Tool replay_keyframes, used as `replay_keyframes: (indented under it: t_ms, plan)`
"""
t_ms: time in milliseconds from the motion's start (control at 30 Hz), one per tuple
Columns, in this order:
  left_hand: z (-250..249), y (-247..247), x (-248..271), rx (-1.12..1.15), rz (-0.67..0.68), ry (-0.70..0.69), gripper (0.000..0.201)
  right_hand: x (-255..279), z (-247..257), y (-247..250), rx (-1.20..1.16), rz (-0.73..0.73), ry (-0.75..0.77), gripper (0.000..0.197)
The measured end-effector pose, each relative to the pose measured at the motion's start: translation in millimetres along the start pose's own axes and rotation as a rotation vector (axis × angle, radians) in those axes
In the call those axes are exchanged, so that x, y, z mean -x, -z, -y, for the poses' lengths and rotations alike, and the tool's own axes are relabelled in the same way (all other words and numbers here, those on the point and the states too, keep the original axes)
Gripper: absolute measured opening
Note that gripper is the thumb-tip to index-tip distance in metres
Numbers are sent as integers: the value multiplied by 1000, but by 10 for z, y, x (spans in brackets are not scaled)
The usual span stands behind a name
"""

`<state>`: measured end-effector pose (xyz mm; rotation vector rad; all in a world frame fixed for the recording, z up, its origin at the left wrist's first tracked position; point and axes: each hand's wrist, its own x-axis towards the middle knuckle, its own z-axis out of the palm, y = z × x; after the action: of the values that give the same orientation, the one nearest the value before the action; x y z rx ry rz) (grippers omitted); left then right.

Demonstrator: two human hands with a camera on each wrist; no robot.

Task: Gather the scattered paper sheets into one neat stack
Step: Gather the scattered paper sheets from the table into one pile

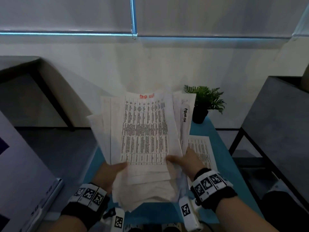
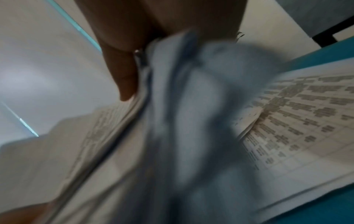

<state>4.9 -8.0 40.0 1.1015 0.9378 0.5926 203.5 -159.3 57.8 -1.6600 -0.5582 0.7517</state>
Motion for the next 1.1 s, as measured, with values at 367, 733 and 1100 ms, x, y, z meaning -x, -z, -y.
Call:
replay_keyframes:
  t_ms: [367, 733, 1100]
  plan:
    - [167, 506, -302, 67, -304, -16, 44, -342, -787, 1033, 426, -406, -480, 78]
    - [194, 552, -390, 26, -363, 15, 40, -345, -746, 932, 462, -277, -557, 36]
    - [74, 306, -175, 37, -277, 22, 37, 440, 746, 1384, 825, -667, 294, 28]
